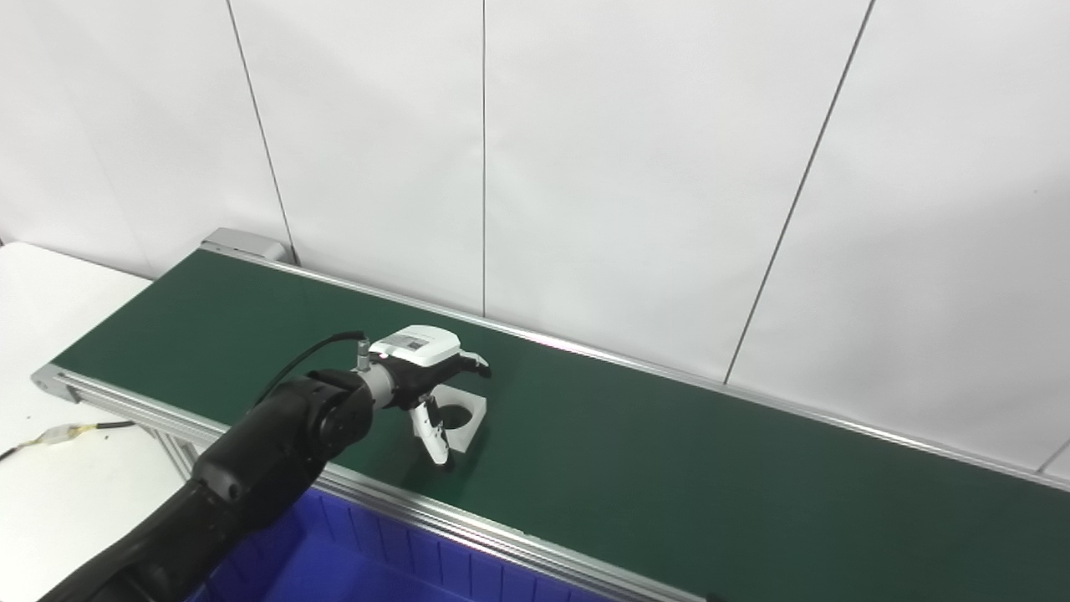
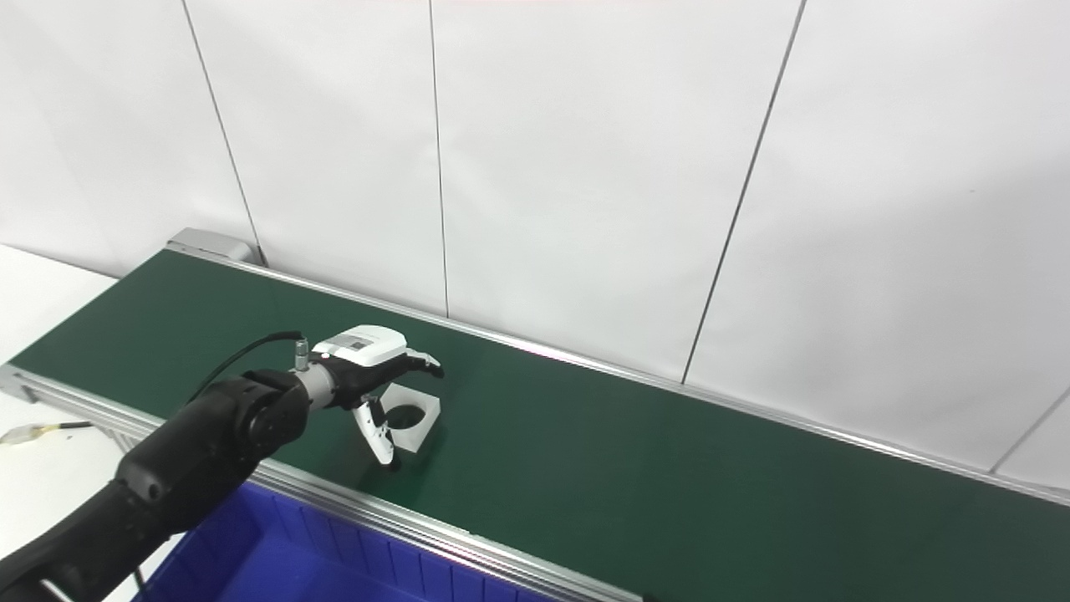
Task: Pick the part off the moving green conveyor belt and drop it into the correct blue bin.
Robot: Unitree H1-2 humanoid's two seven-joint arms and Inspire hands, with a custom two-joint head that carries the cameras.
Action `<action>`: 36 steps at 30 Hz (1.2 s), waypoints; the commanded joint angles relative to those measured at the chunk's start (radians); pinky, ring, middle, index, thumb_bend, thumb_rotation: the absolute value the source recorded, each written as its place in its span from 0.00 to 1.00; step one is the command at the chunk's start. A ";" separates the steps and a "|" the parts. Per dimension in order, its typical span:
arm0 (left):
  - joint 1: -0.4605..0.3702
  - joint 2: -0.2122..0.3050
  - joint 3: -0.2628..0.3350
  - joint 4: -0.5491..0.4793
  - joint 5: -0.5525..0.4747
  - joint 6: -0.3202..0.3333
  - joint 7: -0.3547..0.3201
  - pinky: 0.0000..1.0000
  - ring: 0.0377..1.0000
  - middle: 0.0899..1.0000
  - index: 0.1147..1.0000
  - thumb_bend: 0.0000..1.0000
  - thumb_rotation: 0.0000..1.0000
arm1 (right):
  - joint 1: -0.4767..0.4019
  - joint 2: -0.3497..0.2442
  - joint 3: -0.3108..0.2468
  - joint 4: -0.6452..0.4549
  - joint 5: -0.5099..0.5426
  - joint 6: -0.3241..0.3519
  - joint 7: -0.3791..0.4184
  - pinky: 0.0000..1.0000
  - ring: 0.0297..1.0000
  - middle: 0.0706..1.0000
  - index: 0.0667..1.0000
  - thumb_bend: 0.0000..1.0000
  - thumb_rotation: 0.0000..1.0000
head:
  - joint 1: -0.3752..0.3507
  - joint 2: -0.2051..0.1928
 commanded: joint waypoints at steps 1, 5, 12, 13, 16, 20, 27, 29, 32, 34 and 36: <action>-0.050 -0.003 -0.002 -0.014 0.020 0.026 0.022 0.90 0.91 0.88 0.86 0.96 0.21 | -0.002 0.009 0.005 -0.031 0.002 -0.056 -0.007 0.60 0.69 0.77 0.86 0.50 0.69 | -0.003 0.002; -0.052 -0.022 -0.010 -0.004 0.036 0.033 0.032 0.92 0.91 0.88 0.86 0.96 0.19 | 0.002 0.011 0.004 -0.034 0.007 -0.057 -0.003 0.60 0.69 0.78 0.86 0.50 0.69 | -0.005 0.004; -0.064 -0.047 -0.032 0.040 0.059 0.033 0.057 0.92 0.90 0.87 0.85 0.95 0.20 | 0.007 0.010 0.006 -0.040 0.008 -0.057 -0.002 0.61 0.70 0.78 0.86 0.50 0.68 | -0.008 0.009; -0.066 -0.050 -0.034 0.048 0.060 0.031 0.062 0.92 0.90 0.87 0.84 0.95 0.20 | 0.007 0.010 0.006 -0.041 0.008 -0.057 -0.002 0.61 0.70 0.78 0.86 0.50 0.68 | -0.008 0.009; -0.069 -0.061 -0.045 0.060 0.067 0.041 0.063 0.93 0.91 0.88 0.84 0.93 0.18 | 0.006 0.009 0.007 -0.040 0.010 -0.056 -0.003 0.61 0.70 0.77 0.86 0.50 0.68 | -0.010 0.009; -0.075 -0.073 -0.056 0.080 0.068 0.046 0.066 0.93 0.91 0.89 0.85 0.91 0.16 | 0.006 0.007 0.008 -0.040 0.010 -0.056 -0.003 0.61 0.70 0.77 0.86 0.50 0.68 | -0.010 0.010; -0.094 -0.076 -0.073 0.128 0.058 0.024 0.088 0.94 0.91 0.87 0.83 0.88 0.13 | 0.008 0.008 0.007 -0.044 0.012 -0.057 0.000 0.61 0.70 0.78 0.85 0.51 0.68 | -0.011 0.012; -0.100 -0.074 -0.080 0.138 0.060 0.018 0.093 0.93 0.90 0.86 0.82 0.86 0.12 | 0.009 0.008 0.007 -0.044 0.012 -0.057 0.000 0.61 0.70 0.78 0.85 0.52 0.69 | -0.011 0.012; -0.107 -0.073 -0.089 0.162 0.061 -0.002 0.126 0.90 0.86 0.83 0.77 0.84 0.06 | 0.009 0.008 0.008 -0.045 0.017 -0.057 0.002 0.62 0.70 0.78 0.86 0.50 0.67 | -0.011 0.012; -0.107 -0.074 -0.091 0.179 0.060 -0.029 0.168 0.87 0.81 0.78 0.72 0.82 0.01 | 0.010 0.008 0.008 -0.047 0.016 -0.057 0.002 0.62 0.70 0.78 0.86 0.50 0.67 | -0.014 0.015; -0.108 -0.075 -0.093 0.196 0.062 -0.050 0.202 0.81 0.74 0.68 0.61 0.73 0.00 | 0.010 0.009 0.008 -0.047 0.013 -0.057 0.001 0.62 0.70 0.78 0.86 0.50 0.68 | -0.015 0.016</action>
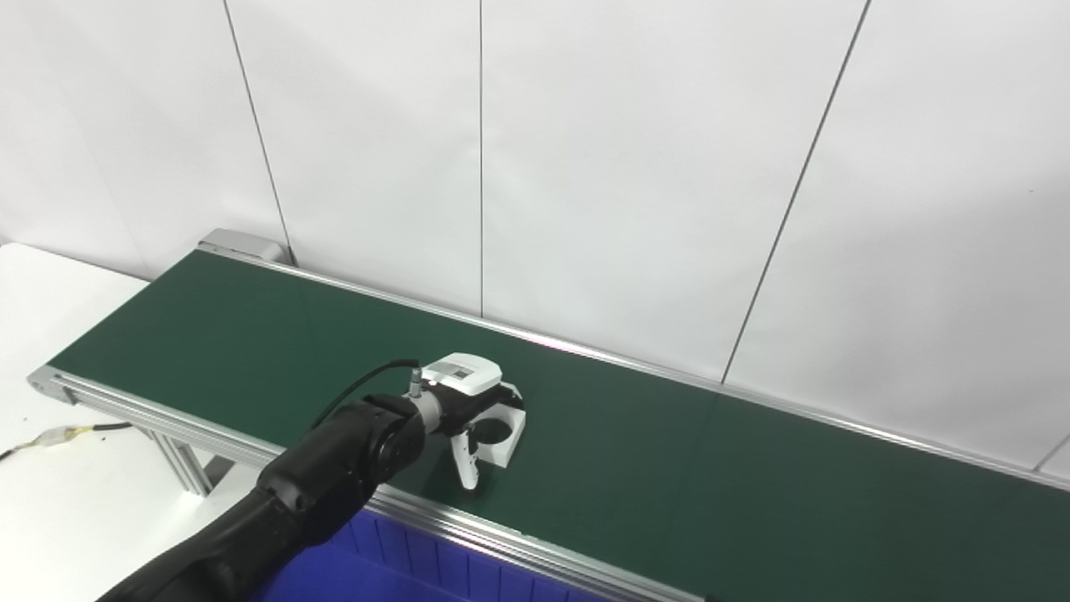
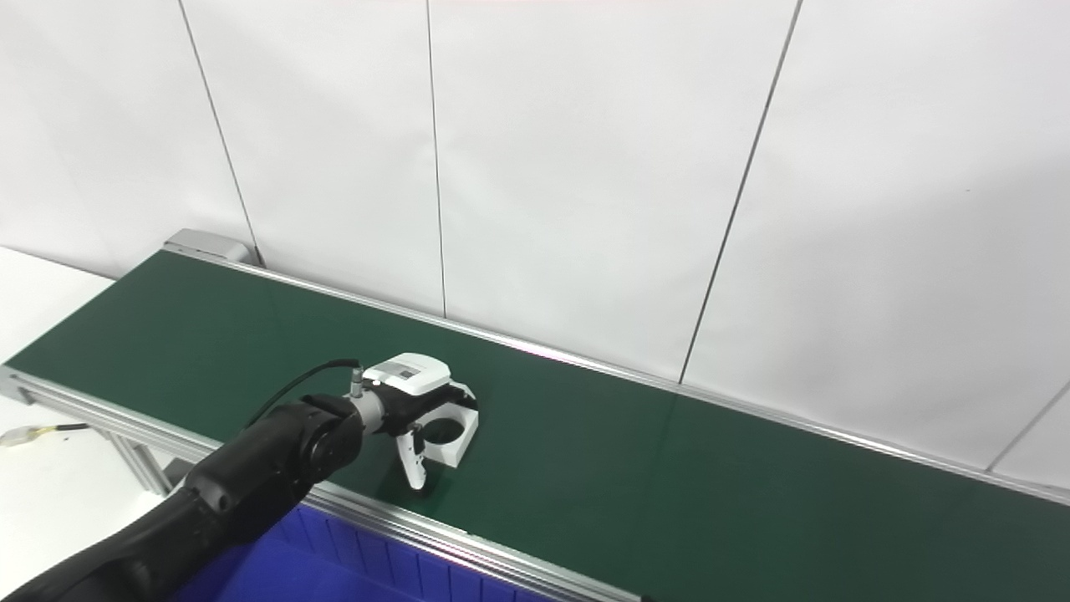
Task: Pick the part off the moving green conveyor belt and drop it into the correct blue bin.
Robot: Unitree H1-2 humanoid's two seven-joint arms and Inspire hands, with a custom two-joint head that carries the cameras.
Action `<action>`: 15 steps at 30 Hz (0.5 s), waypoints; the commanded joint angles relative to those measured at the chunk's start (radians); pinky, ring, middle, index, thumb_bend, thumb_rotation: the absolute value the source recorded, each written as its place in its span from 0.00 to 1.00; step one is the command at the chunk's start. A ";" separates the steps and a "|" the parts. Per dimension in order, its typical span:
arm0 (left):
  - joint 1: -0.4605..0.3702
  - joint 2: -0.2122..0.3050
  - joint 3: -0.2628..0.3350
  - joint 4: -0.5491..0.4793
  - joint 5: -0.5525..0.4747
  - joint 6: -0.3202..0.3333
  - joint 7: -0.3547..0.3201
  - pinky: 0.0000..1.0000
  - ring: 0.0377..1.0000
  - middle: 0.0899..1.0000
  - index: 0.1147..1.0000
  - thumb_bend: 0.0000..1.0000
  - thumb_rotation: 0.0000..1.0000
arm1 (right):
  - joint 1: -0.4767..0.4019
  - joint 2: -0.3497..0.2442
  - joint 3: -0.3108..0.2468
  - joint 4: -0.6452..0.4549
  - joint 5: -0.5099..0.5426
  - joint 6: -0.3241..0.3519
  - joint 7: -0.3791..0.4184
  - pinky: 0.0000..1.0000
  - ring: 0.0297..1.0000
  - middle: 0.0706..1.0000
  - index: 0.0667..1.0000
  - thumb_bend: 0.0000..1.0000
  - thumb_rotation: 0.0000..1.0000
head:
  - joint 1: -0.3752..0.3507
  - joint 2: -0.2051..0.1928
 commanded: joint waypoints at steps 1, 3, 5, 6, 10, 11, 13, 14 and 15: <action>-0.046 0.020 0.009 0.022 0.016 -0.019 0.079 0.78 0.69 0.57 0.52 0.63 0.00 | -0.003 0.007 0.003 -0.034 -0.002 -0.057 -0.002 0.61 0.70 0.78 0.85 0.50 0.68 | -0.001 0.000; -0.048 0.015 0.010 0.042 0.010 -0.034 0.105 0.74 0.60 0.47 0.44 0.54 0.00 | -0.005 0.006 0.005 -0.033 -0.004 -0.057 -0.005 0.61 0.70 0.78 0.85 0.50 0.68 | -0.001 0.000; -0.050 0.013 0.014 0.057 -0.001 -0.055 0.126 0.71 0.57 0.46 0.42 0.52 0.00 | -0.004 0.007 0.002 -0.032 -0.001 -0.057 0.000 0.62 0.70 0.78 0.86 0.51 0.68 | -0.001 0.000; -0.051 0.014 0.013 0.064 -0.006 -0.063 0.134 0.70 0.56 0.45 0.42 0.52 0.00 | -0.003 0.007 0.002 -0.032 0.000 -0.057 0.001 0.62 0.70 0.78 0.86 0.51 0.68 | -0.001 0.000; -0.054 0.017 0.015 0.077 -0.020 -0.082 0.153 0.68 0.55 0.45 0.42 0.52 0.00 | -0.004 0.007 0.002 -0.033 0.000 -0.057 0.000 0.62 0.70 0.78 0.86 0.51 0.68 | -0.001 0.000; -0.054 0.017 0.016 0.076 -0.021 -0.083 0.151 0.68 0.56 0.45 0.41 0.52 0.00 | -0.004 0.007 0.002 -0.032 0.001 -0.057 0.001 0.62 0.70 0.78 0.85 0.51 0.68 | -0.002 0.003; -0.055 0.016 0.017 0.075 -0.019 -0.078 0.147 0.70 0.57 0.47 0.40 0.52 0.00 | -0.005 0.005 0.001 -0.032 0.002 -0.056 0.000 0.62 0.70 0.78 0.85 0.51 0.67 | -0.002 0.004; -0.056 0.016 0.017 0.074 -0.018 -0.076 0.146 0.70 0.58 0.47 0.40 0.52 0.00 | -0.005 0.005 0.001 -0.032 0.003 -0.056 0.000 0.62 0.70 0.78 0.85 0.51 0.67 | -0.002 0.004; -0.056 0.017 0.016 0.075 -0.018 -0.079 0.147 0.69 0.58 0.47 0.40 0.52 0.00 | -0.005 0.005 0.002 -0.032 0.003 -0.056 0.000 0.62 0.70 0.78 0.85 0.51 0.67 | -0.002 0.004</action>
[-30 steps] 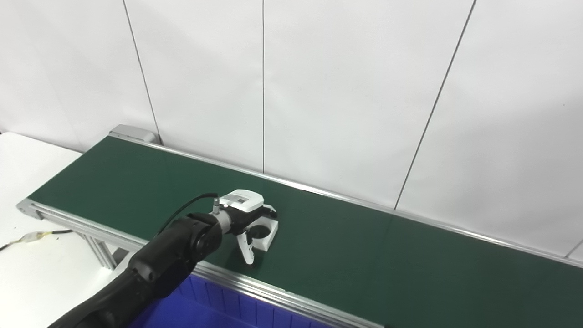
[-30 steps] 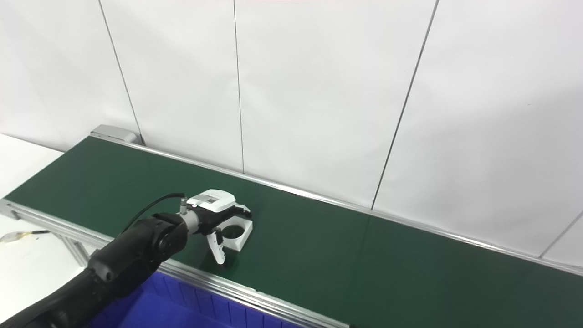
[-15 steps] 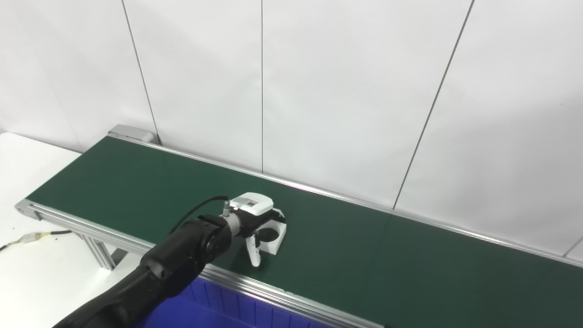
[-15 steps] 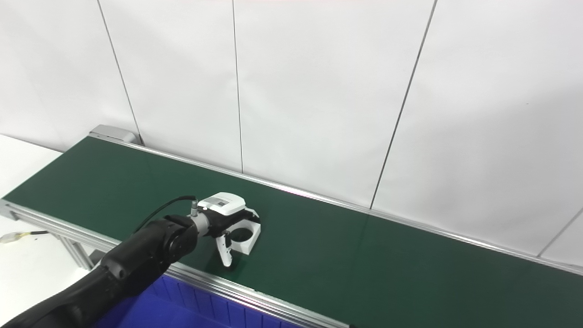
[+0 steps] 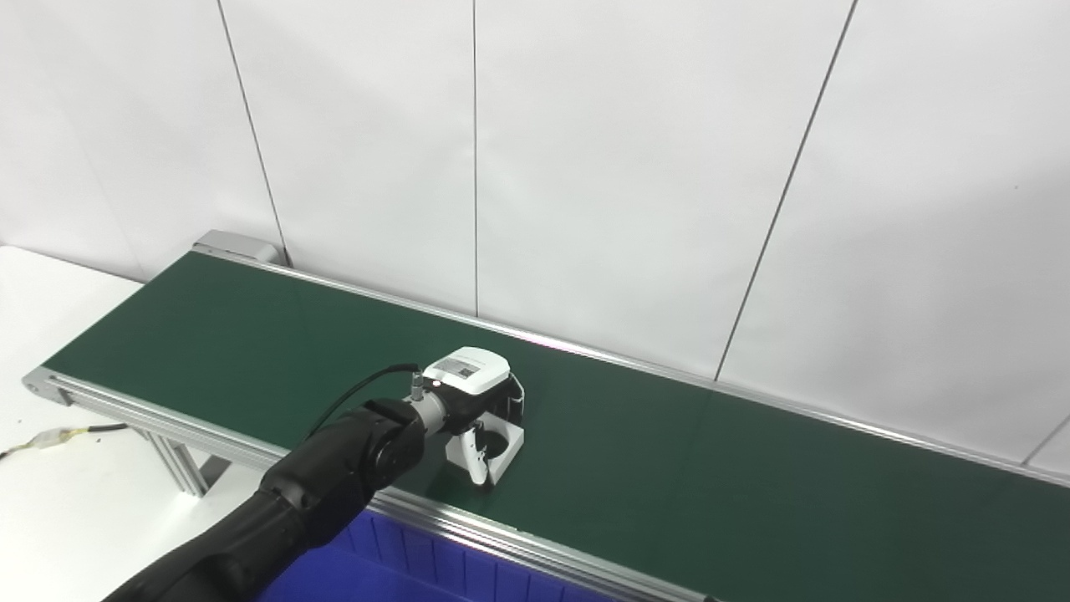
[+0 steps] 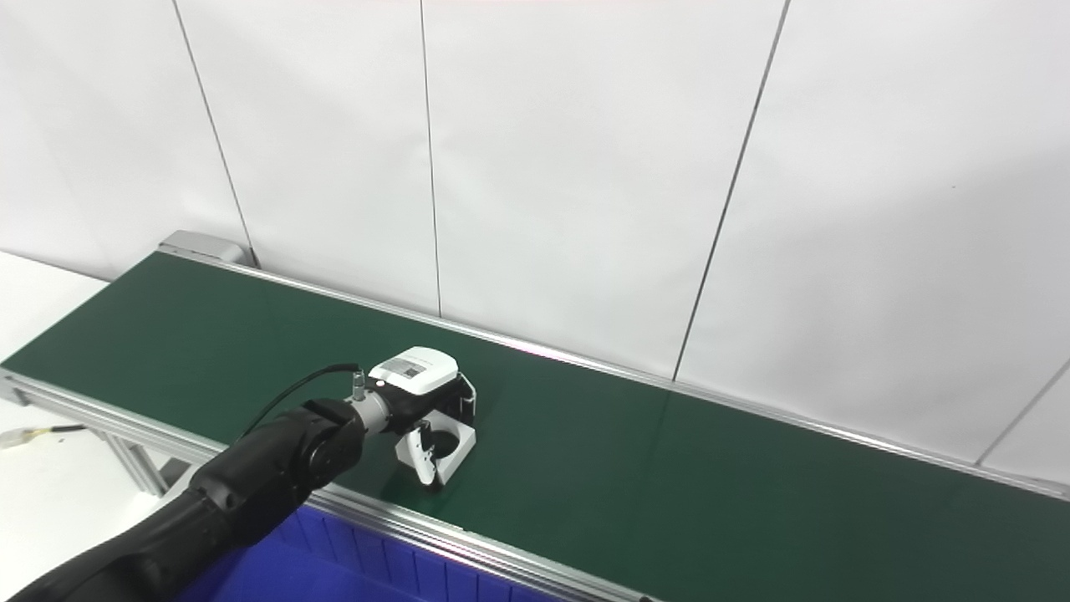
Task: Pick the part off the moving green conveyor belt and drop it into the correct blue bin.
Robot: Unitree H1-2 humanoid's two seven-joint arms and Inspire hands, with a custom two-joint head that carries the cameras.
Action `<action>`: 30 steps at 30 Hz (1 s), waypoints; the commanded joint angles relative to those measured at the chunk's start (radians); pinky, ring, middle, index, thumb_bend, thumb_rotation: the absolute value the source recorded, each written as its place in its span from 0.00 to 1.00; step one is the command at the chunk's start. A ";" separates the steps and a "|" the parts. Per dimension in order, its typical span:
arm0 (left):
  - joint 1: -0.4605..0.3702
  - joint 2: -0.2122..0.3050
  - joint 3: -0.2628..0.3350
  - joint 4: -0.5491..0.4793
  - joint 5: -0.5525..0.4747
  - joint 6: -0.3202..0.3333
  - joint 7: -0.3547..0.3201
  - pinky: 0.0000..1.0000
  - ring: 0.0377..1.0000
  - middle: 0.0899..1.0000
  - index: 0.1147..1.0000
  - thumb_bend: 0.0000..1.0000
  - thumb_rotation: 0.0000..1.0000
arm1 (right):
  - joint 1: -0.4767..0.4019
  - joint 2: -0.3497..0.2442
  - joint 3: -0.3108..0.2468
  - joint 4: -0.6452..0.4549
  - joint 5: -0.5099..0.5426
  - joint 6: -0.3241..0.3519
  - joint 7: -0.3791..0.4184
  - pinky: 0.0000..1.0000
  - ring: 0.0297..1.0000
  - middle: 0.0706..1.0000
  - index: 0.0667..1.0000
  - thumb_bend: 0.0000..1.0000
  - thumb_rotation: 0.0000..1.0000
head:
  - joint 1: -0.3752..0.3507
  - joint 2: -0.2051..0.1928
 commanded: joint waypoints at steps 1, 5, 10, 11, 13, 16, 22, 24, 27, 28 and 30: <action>-0.045 0.032 0.014 -0.002 0.004 0.001 0.027 0.69 0.58 0.47 0.40 0.52 0.00 | -0.007 0.005 0.001 -0.032 0.003 -0.056 0.000 0.62 0.70 0.78 0.85 0.50 0.67 | 0.000 0.001; -0.041 0.033 0.020 -0.011 -0.014 -0.013 0.023 0.67 0.55 0.45 0.42 0.52 0.00 | -0.006 0.004 0.001 -0.034 0.001 -0.057 0.000 0.62 0.70 0.78 0.86 0.50 0.67 | 0.001 0.001; -0.033 0.035 0.026 -0.025 -0.028 -0.025 0.025 0.64 0.53 0.44 0.43 0.52 0.00 | -0.006 0.002 0.003 -0.037 -0.002 -0.056 -0.003 0.62 0.70 0.78 0.86 0.49 0.67 | -0.002 0.003; -0.028 0.037 0.030 -0.037 -0.036 -0.029 0.022 0.62 0.53 0.44 0.43 0.52 0.00 | -0.005 0.003 0.003 -0.038 -0.001 -0.056 -0.003 0.61 0.70 0.78 0.86 0.49 0.67 | -0.003 0.004; -0.019 0.039 0.038 -0.058 -0.047 -0.030 0.016 0.59 0.51 0.44 0.43 0.52 0.00 | -0.004 0.003 0.003 -0.037 -0.001 -0.056 -0.003 0.62 0.70 0.78 0.86 0.50 0.67 | -0.003 0.004; 0.008 0.040 0.061 -0.127 -0.075 -0.008 -0.009 0.58 0.51 0.44 0.42 0.52 0.00 | -0.002 0.002 0.001 -0.040 0.000 -0.057 0.000 0.62 0.70 0.78 0.85 0.52 0.69 | -0.003 0.006; 0.056 0.052 0.098 -0.280 -0.095 0.016 -0.060 0.55 0.45 0.44 0.43 0.50 0.00 | -0.001 -0.001 -0.002 -0.039 -0.001 -0.057 0.003 0.61 0.70 0.78 0.85 0.53 0.70 | -0.004 0.009; 0.068 0.054 0.109 -0.326 -0.100 0.034 -0.082 0.55 0.44 0.44 0.43 0.50 0.00 | -0.001 -0.002 -0.002 -0.039 0.002 -0.057 0.004 0.61 0.70 0.78 0.85 0.53 0.70 | -0.003 0.010; 0.092 0.059 0.130 -0.430 -0.100 0.075 -0.127 0.55 0.45 0.44 0.42 0.50 0.00 | 0.000 -0.003 -0.004 -0.040 0.001 -0.057 0.006 0.61 0.70 0.78 0.85 0.53 0.70 | -0.005 0.011; 0.100 0.060 0.138 -0.464 -0.099 0.086 -0.141 0.56 0.45 0.44 0.42 0.50 0.00 | 0.001 -0.003 -0.005 -0.041 0.000 -0.057 0.006 0.61 0.70 0.78 0.85 0.53 0.69 | -0.005 0.013; 0.111 0.061 0.148 -0.505 -0.099 0.098 -0.159 0.58 0.46 0.45 0.42 0.50 0.00 | 0.001 -0.004 -0.005 -0.042 -0.002 -0.057 0.006 0.61 0.70 0.78 0.85 0.52 0.70 | -0.006 0.014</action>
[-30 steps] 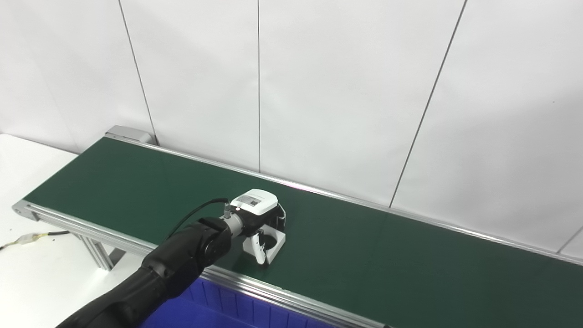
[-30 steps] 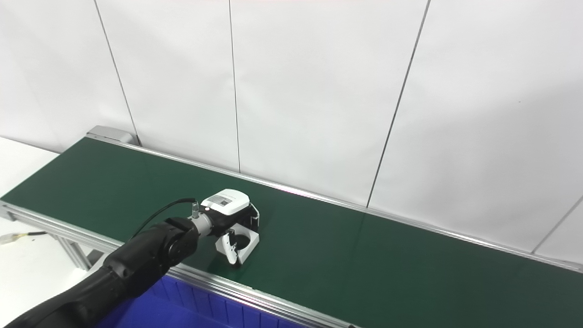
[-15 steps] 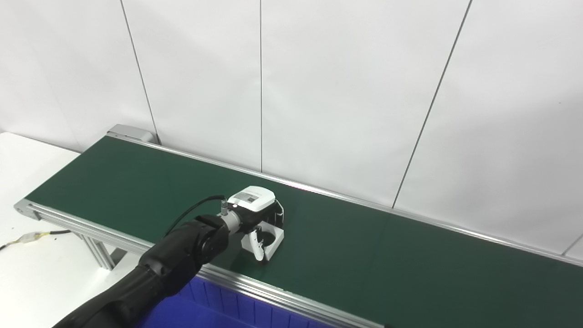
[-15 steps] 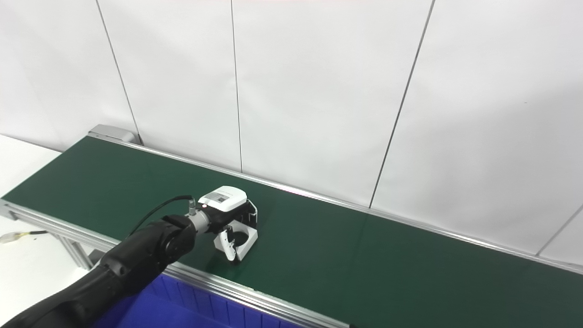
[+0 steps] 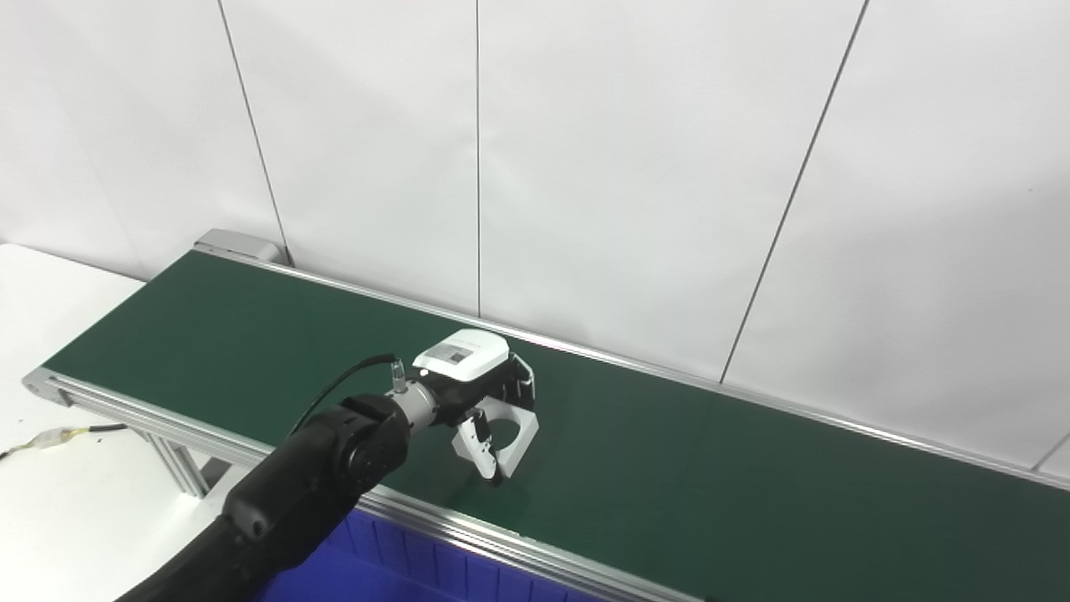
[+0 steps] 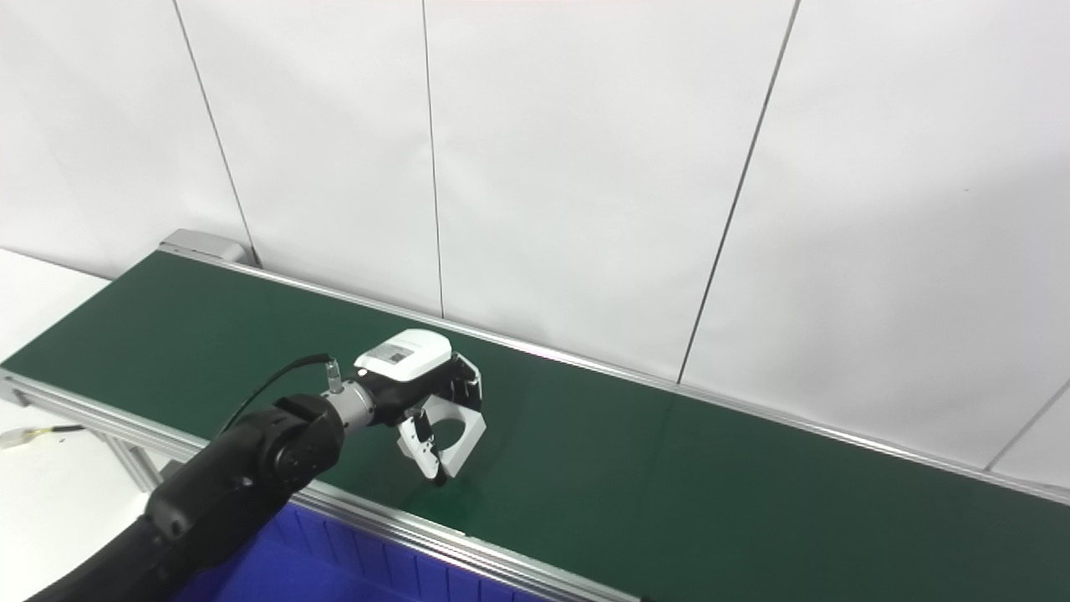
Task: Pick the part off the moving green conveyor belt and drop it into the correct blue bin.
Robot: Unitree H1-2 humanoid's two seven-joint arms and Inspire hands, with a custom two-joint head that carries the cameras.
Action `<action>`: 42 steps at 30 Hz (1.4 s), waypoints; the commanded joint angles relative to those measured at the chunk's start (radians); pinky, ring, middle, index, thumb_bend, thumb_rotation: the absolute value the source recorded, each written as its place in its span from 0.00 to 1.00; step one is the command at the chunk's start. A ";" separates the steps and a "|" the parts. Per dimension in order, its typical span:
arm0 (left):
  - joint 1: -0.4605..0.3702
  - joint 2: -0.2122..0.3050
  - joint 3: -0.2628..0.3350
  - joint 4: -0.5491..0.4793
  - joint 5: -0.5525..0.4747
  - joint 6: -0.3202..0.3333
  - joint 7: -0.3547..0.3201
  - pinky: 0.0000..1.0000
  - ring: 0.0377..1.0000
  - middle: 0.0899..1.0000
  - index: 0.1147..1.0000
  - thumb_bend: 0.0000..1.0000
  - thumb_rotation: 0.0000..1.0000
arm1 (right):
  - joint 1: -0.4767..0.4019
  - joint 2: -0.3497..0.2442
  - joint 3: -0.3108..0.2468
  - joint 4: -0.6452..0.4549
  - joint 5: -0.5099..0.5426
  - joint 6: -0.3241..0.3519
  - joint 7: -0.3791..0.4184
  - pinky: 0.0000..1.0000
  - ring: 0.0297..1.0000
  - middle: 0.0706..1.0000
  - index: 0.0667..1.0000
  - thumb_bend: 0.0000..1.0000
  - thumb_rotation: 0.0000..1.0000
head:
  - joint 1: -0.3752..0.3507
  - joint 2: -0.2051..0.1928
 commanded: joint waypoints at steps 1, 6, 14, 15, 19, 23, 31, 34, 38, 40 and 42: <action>-0.014 0.028 0.028 -0.064 -0.012 0.020 -0.013 0.58 0.46 0.45 0.42 0.50 0.00 | -0.003 0.002 -0.001 -0.037 0.000 -0.057 0.002 0.61 0.70 0.78 0.85 0.52 0.69 | -0.002 0.002; 0.032 0.032 0.054 -0.185 -0.014 0.054 -0.067 0.63 0.47 0.44 0.41 0.50 0.00 | 0.001 0.003 -0.005 -0.044 0.003 -0.057 0.007 0.61 0.70 0.78 0.85 0.52 0.69 | -0.006 0.010; 0.125 0.026 0.088 -0.294 -0.067 0.021 -0.073 0.50 0.43 0.44 0.44 0.50 0.00 | 0.004 0.005 -0.010 -0.051 0.009 -0.057 0.014 0.60 0.69 0.78 0.85 0.52 0.68 | -0.008 0.019; 0.135 0.026 0.090 -0.305 -0.070 0.017 -0.072 0.51 0.43 0.42 0.44 0.50 0.00 | 0.005 0.005 -0.011 -0.051 0.010 -0.057 0.015 0.61 0.69 0.78 0.86 0.52 0.68 | -0.008 0.019; 0.179 0.016 0.105 -0.344 -0.124 0.002 -0.068 0.49 0.41 0.42 0.45 0.50 0.00 | 0.008 0.006 -0.015 -0.054 0.007 -0.057 0.015 0.61 0.69 0.77 0.86 0.51 0.68 | -0.011 0.023; 0.219 0.007 0.112 -0.385 -0.140 0.024 -0.081 0.47 0.39 0.42 0.46 0.50 0.00 | 0.008 0.004 -0.014 -0.057 0.005 -0.057 0.013 0.60 0.69 0.77 0.86 0.51 0.68 | -0.015 0.025; 0.318 -0.001 0.140 -0.474 -0.176 0.036 -0.091 0.44 0.38 0.41 0.47 0.50 0.00 | 0.009 0.002 -0.017 -0.064 -0.001 -0.057 0.015 0.60 0.69 0.77 0.85 0.51 0.68 | -0.018 0.039; 0.347 -0.002 0.146 -0.494 -0.181 0.025 -0.093 0.45 0.38 0.41 0.46 0.50 0.00 | 0.010 0.003 -0.021 -0.069 0.000 -0.057 0.019 0.60 0.69 0.77 0.85 0.51 0.67 | -0.018 0.045; 0.383 -0.006 0.147 -0.516 -0.172 0.019 -0.090 0.48 0.39 0.42 0.46 0.50 0.00 | 0.013 0.004 -0.029 -0.081 -0.003 -0.054 0.027 0.60 0.69 0.77 0.85 0.50 0.66 | -0.016 0.061; 0.400 -0.007 0.146 -0.523 -0.173 0.020 -0.093 0.48 0.40 0.43 0.46 0.50 0.00 | 0.016 0.004 -0.033 -0.094 -0.006 -0.050 0.033 0.60 0.69 0.77 0.85 0.48 0.64 | -0.014 0.078; 0.415 -0.009 0.141 -0.523 -0.177 0.018 -0.096 0.48 0.40 0.43 0.45 0.50 0.00 | 0.020 0.001 -0.037 -0.110 -0.003 -0.047 0.041 0.60 0.69 0.77 0.85 0.47 0.62 | -0.013 0.097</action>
